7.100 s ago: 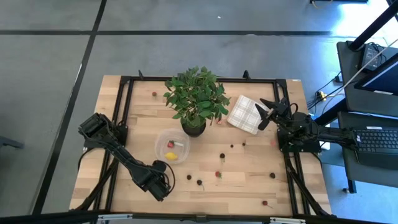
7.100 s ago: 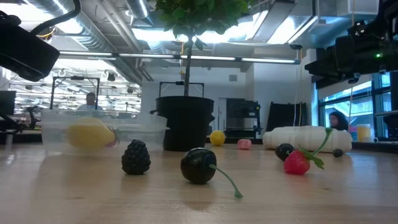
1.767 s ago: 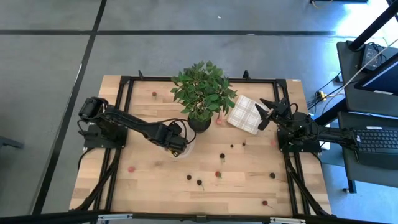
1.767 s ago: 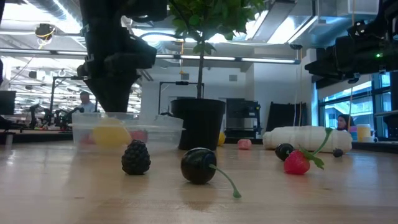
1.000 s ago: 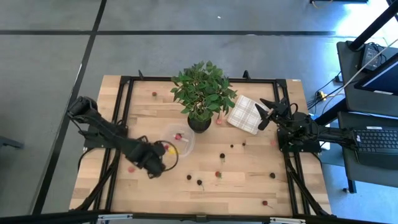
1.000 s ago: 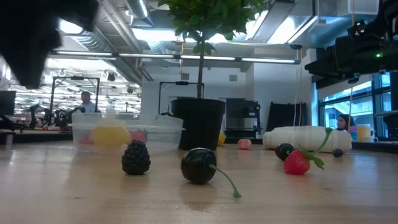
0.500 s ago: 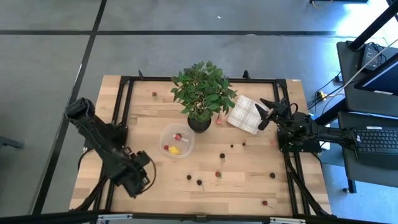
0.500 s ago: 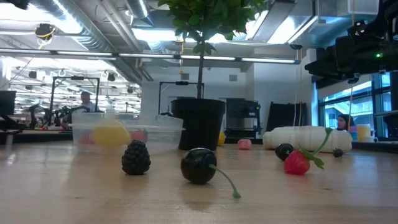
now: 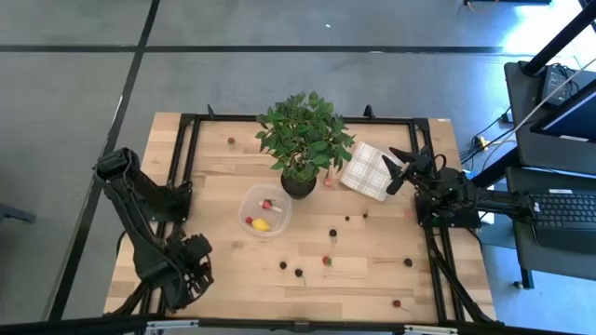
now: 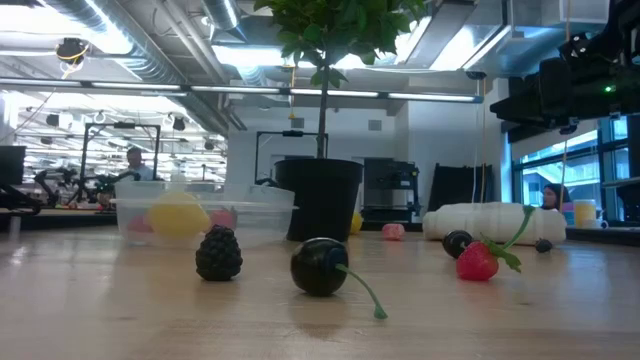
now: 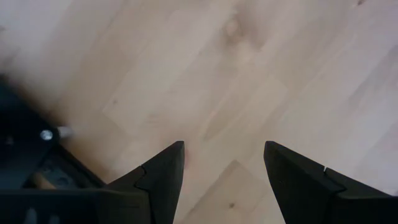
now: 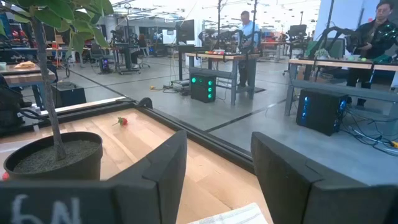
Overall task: Pick and placing Produce into tupperware
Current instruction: Put the bottom left pink peach into the transparent bin
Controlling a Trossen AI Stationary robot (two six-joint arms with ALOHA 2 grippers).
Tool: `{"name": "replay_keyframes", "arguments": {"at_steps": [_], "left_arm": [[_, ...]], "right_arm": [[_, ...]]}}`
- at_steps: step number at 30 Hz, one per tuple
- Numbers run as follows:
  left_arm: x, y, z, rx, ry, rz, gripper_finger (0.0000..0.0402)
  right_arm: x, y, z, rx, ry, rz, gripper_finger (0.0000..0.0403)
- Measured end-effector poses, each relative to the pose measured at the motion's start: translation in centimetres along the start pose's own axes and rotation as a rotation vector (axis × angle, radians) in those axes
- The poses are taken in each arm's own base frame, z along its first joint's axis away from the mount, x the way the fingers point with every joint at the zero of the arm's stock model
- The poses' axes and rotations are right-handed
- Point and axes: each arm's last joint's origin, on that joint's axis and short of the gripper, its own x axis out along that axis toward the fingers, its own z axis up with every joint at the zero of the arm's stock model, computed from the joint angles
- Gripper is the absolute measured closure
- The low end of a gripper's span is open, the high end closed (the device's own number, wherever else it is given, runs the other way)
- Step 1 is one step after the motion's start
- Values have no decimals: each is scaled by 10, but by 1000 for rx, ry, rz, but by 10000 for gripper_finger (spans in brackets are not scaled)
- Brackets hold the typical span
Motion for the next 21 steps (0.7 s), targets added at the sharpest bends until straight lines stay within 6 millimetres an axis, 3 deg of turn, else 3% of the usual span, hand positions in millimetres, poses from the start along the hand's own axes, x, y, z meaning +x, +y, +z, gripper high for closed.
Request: {"name": "replay_keyframes", "arguments": {"at_steps": [9, 13, 21], "left_arm": [[3, 0, 1, 79, -12, 34, 188], [-4, 6, 4, -49, -17, 16, 188], [-25, 18, 10, -135, 9, -98, 188]], "right_arm": [[0, 0, 1, 4, -7, -1, 221], [0, 0, 1, 4, -8, 0, 221], [0, 0, 1, 3, -8, -1, 221]]}}
